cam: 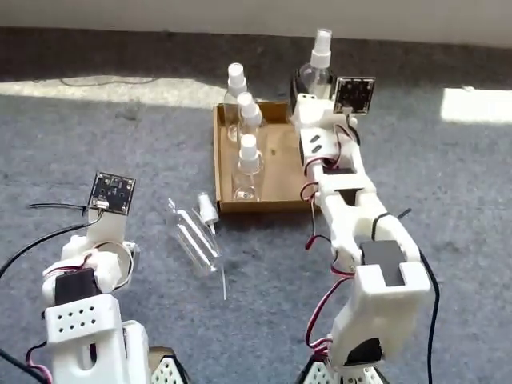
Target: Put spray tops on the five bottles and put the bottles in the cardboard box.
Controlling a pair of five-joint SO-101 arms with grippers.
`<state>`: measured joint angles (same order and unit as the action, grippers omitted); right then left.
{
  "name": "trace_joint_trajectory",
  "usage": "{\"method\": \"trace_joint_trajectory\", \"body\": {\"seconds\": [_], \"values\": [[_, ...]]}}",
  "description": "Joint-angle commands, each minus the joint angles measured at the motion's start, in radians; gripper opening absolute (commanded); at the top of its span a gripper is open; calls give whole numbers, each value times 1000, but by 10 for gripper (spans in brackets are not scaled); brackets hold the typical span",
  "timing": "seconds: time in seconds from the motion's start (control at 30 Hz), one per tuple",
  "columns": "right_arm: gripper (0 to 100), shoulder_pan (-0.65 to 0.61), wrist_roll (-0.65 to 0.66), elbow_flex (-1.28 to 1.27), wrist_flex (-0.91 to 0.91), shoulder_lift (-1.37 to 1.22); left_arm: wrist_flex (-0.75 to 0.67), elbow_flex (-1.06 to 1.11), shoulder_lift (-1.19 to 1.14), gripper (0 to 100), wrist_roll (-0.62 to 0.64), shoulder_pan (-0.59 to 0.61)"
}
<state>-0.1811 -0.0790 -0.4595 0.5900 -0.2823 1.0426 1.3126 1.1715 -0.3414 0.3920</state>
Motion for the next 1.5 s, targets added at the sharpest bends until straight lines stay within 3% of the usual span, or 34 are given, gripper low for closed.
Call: {"method": "trace_joint_trajectory", "body": {"seconds": [0.0,0.27,0.83,1.1,1.47], "values": [[4,-8,-9,5,21,12,-14,-5,15,165,0,5],[4,-31,98,7,24,-58,-14,-5,15,165,0,5],[5,-42,101,7,25,-85,-9,-5,15,165,0,5],[139,-45,97,5,25,-85,-9,-5,15,165,0,5],[143,-45,100,-28,127,-84,-9,-5,15,165,0,5]]}}
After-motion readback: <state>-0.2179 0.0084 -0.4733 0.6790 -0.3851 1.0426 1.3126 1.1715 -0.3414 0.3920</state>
